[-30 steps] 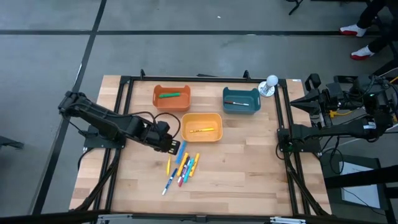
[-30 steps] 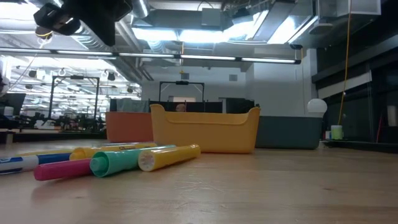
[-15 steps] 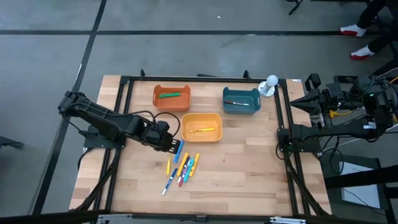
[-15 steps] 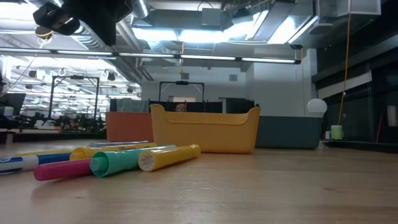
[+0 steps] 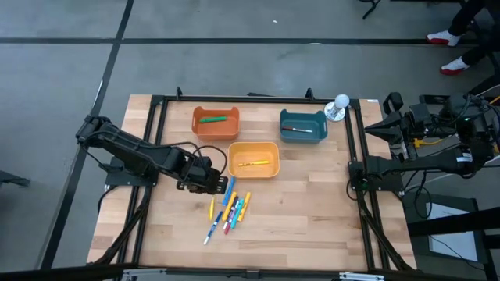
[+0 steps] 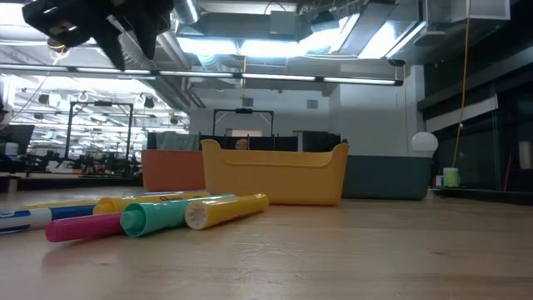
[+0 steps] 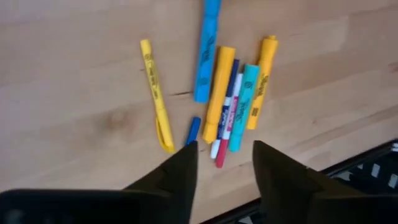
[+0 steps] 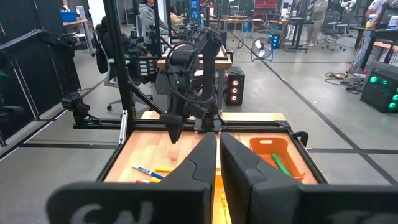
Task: Pick & Place Markers
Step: Put the small yellow highlighter into the yellow bin
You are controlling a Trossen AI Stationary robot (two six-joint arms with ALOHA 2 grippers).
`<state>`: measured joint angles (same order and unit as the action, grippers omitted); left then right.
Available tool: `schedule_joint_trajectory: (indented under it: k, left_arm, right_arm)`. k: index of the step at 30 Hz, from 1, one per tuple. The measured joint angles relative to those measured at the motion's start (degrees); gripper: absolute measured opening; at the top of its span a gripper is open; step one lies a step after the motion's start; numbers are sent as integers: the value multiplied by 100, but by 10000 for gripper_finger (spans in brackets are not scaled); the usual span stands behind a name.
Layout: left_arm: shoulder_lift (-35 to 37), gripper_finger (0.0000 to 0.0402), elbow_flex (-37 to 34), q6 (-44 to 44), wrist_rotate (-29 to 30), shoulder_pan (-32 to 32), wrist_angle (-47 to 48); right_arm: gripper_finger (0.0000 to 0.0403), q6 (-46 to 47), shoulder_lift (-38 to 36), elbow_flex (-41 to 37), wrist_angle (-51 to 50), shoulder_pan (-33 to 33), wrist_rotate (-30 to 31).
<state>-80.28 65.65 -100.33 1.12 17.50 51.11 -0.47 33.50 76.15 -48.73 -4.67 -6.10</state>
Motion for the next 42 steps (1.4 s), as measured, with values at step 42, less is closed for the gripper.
schedule_joint_trajectory:
  k: [42]
  left_arm:
    - [-1846, 191, -2, 154, -632, -492, 245]
  right_arm:
    - [23, 0, 0, 0, 0, 0, 1]
